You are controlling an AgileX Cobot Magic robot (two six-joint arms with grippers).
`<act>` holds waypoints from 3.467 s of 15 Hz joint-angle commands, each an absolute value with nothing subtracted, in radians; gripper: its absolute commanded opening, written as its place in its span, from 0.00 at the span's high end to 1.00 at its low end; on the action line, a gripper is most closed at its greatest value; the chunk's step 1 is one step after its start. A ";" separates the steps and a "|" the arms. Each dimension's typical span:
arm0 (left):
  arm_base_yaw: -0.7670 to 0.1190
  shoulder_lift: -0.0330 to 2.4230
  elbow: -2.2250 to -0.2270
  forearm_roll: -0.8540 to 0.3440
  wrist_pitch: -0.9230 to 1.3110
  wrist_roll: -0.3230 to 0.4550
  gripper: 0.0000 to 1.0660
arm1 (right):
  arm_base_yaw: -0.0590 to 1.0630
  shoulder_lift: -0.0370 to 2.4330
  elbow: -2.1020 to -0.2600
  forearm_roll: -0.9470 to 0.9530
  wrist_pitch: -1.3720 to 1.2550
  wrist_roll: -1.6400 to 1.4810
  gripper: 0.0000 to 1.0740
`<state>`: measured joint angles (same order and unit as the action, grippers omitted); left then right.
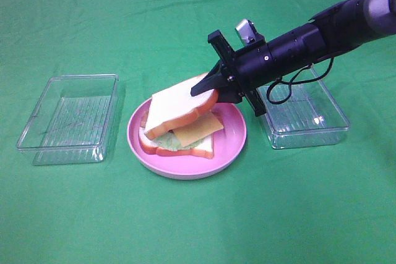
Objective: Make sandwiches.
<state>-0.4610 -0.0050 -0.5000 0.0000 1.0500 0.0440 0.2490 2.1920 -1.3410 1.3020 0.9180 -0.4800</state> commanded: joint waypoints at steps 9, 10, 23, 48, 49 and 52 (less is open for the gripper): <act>-0.465 -0.026 -0.499 -0.006 1.045 0.039 0.24 | 0.249 2.197 -1.348 1.302 0.951 -0.572 0.28; -0.465 -0.026 -0.499 -0.006 1.045 0.039 0.24 | 0.249 2.197 -1.352 1.271 0.955 -0.567 0.28; -0.465 -0.026 -0.499 -0.006 1.045 0.039 0.24 | 0.247 1.959 -1.352 0.564 0.831 -0.300 0.28; -0.465 -0.026 -0.499 -0.029 1.045 0.073 0.24 | 0.247 0.125 -0.517 0.144 1.087 -0.187 0.28; -0.465 -0.026 -0.499 -0.029 1.045 0.073 0.24 | 0.247 0.087 -0.506 0.144 1.070 -0.186 0.28; -0.465 -0.025 -0.499 -0.029 1.045 0.073 0.24 | 0.247 0.080 -0.506 0.146 1.069 -0.182 0.28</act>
